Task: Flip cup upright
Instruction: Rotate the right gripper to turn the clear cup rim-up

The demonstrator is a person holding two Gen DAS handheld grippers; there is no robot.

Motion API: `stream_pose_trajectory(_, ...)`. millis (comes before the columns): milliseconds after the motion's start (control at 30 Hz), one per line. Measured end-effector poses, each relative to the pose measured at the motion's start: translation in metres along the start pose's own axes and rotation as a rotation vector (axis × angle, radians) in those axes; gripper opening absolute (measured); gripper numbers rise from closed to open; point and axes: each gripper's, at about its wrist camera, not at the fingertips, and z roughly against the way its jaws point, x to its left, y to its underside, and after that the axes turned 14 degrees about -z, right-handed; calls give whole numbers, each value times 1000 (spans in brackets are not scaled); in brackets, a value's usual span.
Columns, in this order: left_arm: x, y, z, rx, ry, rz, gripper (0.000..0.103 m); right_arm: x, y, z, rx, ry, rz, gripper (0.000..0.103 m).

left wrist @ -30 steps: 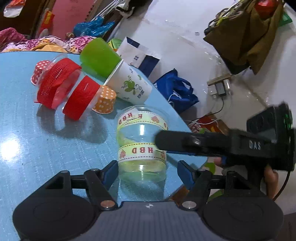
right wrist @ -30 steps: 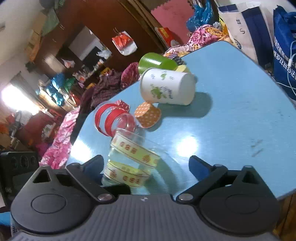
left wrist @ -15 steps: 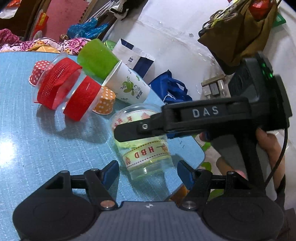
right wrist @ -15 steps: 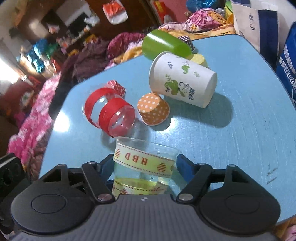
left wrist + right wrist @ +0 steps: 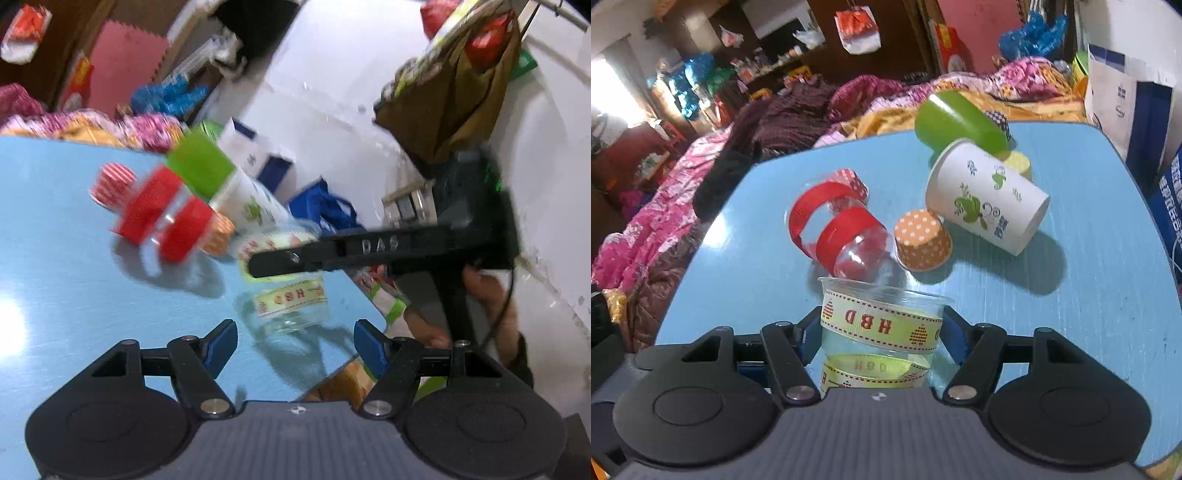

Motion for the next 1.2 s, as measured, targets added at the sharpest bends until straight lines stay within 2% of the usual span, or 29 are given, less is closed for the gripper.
stream_pose_trajectory(133,7,1,33,-81,-73,15,73,7,9,8,-106,12,86,66)
stream_pose_trajectory(200,11,-1,41,-114,-102,24,73,9,15,13,-200,9,131,66)
stream_pose_trajectory(400,13,-2,43,-153,-125,29,73,2,49,8,-515,-18,201,66)
stream_pose_trajectory(567,15,3,41,-213,-152,37,73,-5,85,-5,-732,-42,258,66)
stream_pose_trajectory(833,15,12,50,-310,-141,29,73,1,102,-31,-802,-116,346,66)
stream_pose_trajectory(933,15,14,53,-337,-137,25,73,5,104,-38,-845,-115,382,66)
stream_pose_trajectory(1200,17,19,56,-399,-102,31,73,6,109,-42,-869,-102,386,67)
